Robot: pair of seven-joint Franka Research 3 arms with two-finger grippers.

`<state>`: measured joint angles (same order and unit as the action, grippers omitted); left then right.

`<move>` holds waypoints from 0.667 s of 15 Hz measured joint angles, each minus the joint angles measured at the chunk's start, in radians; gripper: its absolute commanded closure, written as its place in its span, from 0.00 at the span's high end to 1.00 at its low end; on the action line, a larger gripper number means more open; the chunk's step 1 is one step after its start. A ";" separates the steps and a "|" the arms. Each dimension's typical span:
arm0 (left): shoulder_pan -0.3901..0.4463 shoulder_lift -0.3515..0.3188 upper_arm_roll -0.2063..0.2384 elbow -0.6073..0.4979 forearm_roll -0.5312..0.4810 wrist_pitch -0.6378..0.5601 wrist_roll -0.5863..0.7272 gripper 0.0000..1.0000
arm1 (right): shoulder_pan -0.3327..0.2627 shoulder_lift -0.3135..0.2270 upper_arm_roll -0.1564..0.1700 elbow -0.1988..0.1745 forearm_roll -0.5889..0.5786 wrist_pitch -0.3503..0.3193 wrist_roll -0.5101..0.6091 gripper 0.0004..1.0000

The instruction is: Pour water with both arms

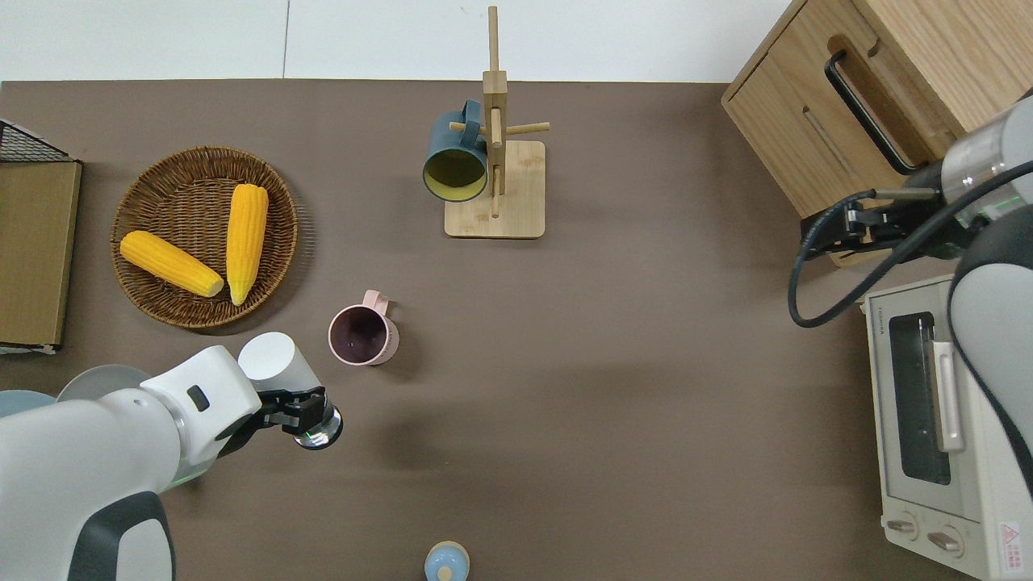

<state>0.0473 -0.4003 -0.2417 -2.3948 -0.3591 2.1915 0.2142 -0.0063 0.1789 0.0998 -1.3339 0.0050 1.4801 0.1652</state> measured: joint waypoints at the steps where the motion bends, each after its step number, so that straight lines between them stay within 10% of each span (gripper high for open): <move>1: -0.015 -0.004 0.000 -0.001 0.000 0.000 -0.016 0.00 | -0.011 -0.006 0.000 -0.004 0.005 -0.003 0.000 0.99; 10: -0.040 -0.003 -0.030 -0.018 -0.001 0.002 -0.059 0.00 | -0.015 -0.025 0.008 -0.004 0.008 -0.003 0.000 0.99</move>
<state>0.0076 -0.4037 -0.2718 -2.4126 -0.3599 2.1931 0.1554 -0.0217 0.1540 0.1080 -1.3383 0.0134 1.4774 0.1648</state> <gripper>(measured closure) 0.361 0.004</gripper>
